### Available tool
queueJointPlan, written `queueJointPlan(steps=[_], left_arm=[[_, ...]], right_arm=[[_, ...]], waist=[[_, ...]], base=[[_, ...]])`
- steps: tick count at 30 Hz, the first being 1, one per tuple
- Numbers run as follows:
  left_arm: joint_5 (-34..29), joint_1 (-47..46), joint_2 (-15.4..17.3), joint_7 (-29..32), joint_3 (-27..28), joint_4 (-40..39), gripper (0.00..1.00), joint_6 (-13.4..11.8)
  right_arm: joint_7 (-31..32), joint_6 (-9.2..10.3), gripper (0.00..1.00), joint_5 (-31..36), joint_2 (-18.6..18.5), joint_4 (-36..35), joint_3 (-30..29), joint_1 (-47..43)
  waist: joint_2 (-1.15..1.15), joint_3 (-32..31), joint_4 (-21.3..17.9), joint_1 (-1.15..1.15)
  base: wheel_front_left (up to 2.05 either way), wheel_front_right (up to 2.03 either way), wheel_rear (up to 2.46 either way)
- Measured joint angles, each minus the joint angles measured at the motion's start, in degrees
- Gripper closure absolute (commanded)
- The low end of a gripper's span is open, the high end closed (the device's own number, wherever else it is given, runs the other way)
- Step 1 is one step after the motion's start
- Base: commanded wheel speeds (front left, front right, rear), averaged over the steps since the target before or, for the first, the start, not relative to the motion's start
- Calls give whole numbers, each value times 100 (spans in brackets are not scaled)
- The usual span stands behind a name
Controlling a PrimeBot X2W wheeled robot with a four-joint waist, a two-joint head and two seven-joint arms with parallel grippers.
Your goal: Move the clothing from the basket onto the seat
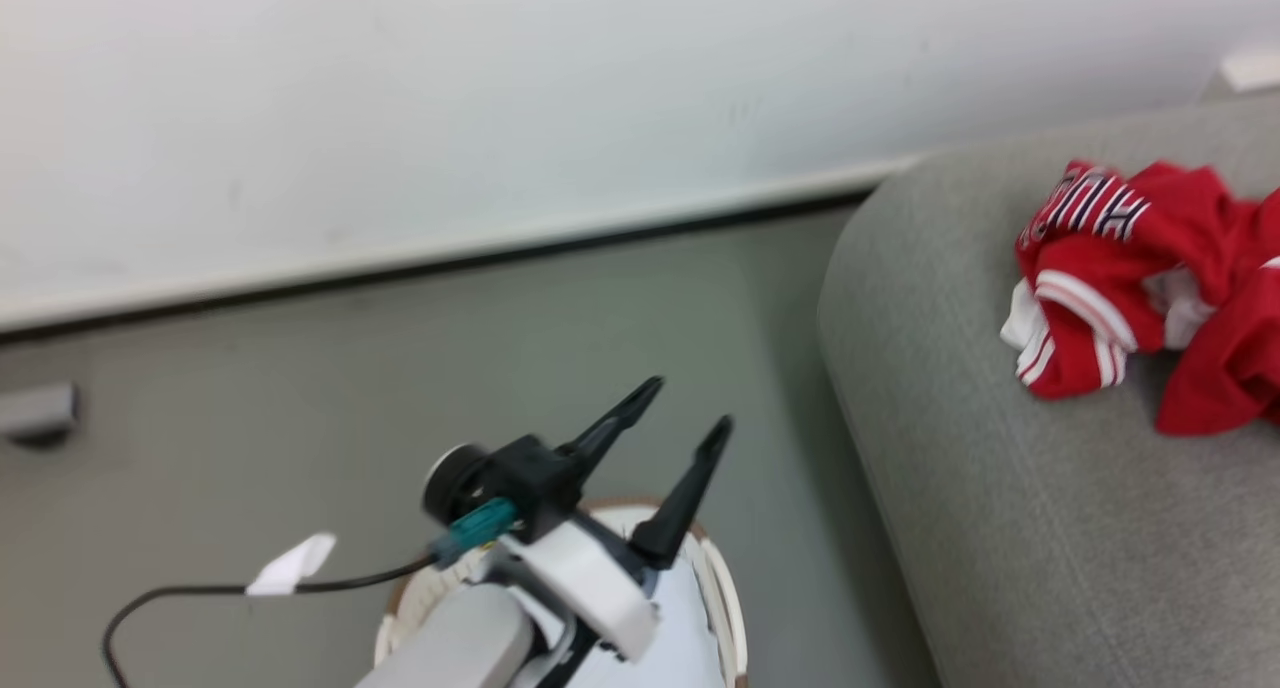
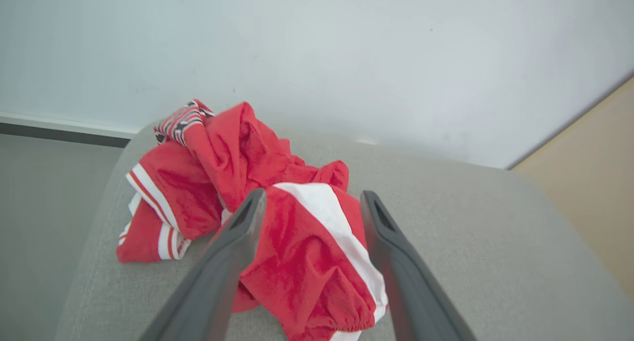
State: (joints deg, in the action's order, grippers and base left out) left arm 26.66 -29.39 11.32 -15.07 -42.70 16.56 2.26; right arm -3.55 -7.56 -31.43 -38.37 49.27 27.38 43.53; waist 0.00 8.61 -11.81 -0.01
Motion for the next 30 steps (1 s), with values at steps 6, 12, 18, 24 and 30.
queueJointPlan(steps=[6,12,18,24,30], left_arm=[[146,333,259,0,433,-163,0,-219],[345,712,571,-5,914,-311,0,-506],[560,1211,657,-5,1430,-392,0,-670],[501,1744,439,-5,1994,-258,0,-687],[-103,2165,-11,-5,2700,-214,0,-614]], right_arm=[[-215,0,0,-104,85,-728,102,-19],[-676,0,0,-296,360,-1722,-35,-456],[-978,1,0,-171,842,-2330,-556,-1328],[-1118,1,0,75,1705,-2846,-1279,-2388],[-1146,1,0,710,2470,-3244,-1752,-3391]], waist=[[0,-617,48,-1],[0,-984,316,-1],[0,-1122,673,0],[0,-1244,936,0],[0,-1286,1098,1]], base=[[0,0,0],[0,0,0],[0,0,0],[0,0,0],[0,0,0]])
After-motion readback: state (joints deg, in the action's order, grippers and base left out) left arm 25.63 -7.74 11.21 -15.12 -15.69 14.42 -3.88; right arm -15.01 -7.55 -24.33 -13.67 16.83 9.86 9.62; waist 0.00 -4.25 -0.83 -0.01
